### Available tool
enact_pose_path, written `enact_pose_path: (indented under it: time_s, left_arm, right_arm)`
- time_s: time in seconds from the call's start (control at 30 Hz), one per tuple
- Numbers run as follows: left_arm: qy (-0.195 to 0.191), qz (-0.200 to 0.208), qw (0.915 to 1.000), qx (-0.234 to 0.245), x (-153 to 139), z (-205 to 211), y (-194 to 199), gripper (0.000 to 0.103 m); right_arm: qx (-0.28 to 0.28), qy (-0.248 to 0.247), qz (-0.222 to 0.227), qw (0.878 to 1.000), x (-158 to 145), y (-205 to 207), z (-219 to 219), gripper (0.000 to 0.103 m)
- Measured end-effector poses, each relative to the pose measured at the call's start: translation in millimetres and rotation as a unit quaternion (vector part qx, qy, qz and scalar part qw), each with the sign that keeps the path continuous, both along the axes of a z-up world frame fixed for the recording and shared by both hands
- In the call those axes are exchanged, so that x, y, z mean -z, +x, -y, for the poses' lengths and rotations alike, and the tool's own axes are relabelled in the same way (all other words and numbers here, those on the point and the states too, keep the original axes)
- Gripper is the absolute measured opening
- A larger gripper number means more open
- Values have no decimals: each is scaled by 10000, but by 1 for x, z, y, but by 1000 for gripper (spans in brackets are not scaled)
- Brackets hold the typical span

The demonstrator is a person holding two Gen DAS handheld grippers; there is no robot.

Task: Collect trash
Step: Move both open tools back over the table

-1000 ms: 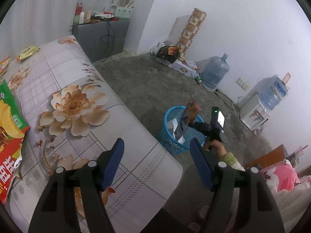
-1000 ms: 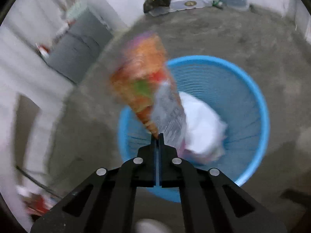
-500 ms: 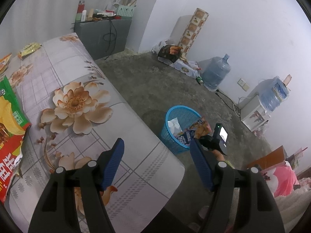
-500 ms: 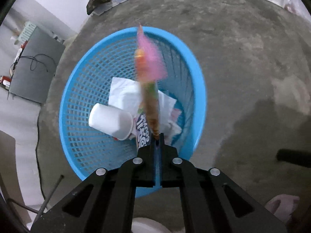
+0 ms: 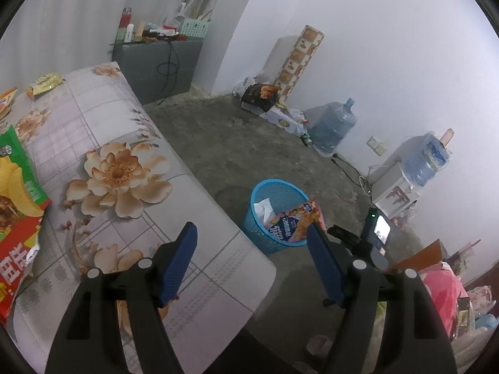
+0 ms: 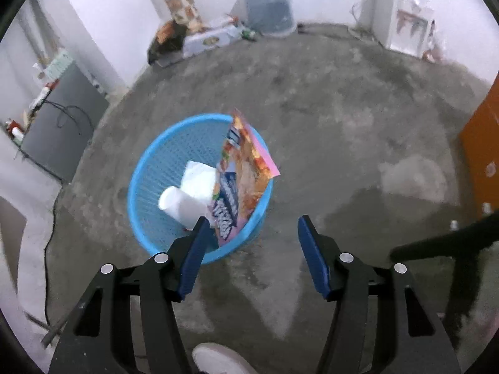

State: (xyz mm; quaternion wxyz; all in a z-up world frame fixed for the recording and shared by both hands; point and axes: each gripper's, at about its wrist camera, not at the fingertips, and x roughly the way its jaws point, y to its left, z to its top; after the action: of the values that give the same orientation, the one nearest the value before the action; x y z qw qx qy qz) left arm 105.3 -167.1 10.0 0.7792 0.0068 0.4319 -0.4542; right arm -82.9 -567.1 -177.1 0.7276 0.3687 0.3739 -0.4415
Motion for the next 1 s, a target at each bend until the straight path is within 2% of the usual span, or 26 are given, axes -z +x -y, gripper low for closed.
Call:
enact_pose_path:
  time_s: [0.17, 0.23, 0.37, 0.47, 0.57, 0.77, 0.87, 1.0]
  left_arm:
    - [-290, 233, 9991, -198, -25, -34, -7, 80]
    - [-400, 316, 9982, -320, -34, -53, -9, 82]
    - [-580, 525, 9948, -646, -51, -97, -12, 86]
    - [-687, 660, 9910, -942, -60, -132, -14, 88]
    - [-741, 776, 9854, -1319, -63, -169, -14, 89]
    - [-780, 830, 9719, -2059, -59, -227, -15, 89]
    - [-773, 738, 9659, -2360, -48, -249, -15, 89]
    - [-751, 553, 9605, -2623, -34, -266, -10, 89]
  right_arm:
    - [-724, -330, 540, 9954, -63, 22, -34, 56]
    - [-1154, -447, 911, 9881, -93, 36, -52, 57]
    - [-2196, -566, 1465, 9629, -139, 64, -99, 61]
    - [-2812, -457, 1685, 9436, -155, 78, -129, 63]
    - [-3415, -90, 1939, 9196, -166, 90, -157, 64]
    - [-4143, 655, 2219, 8803, -171, 113, -190, 64]
    - [-4430, 1135, 2339, 8580, -173, 126, -211, 64]
    - [-4671, 2043, 2559, 8213, -170, 145, -241, 66]
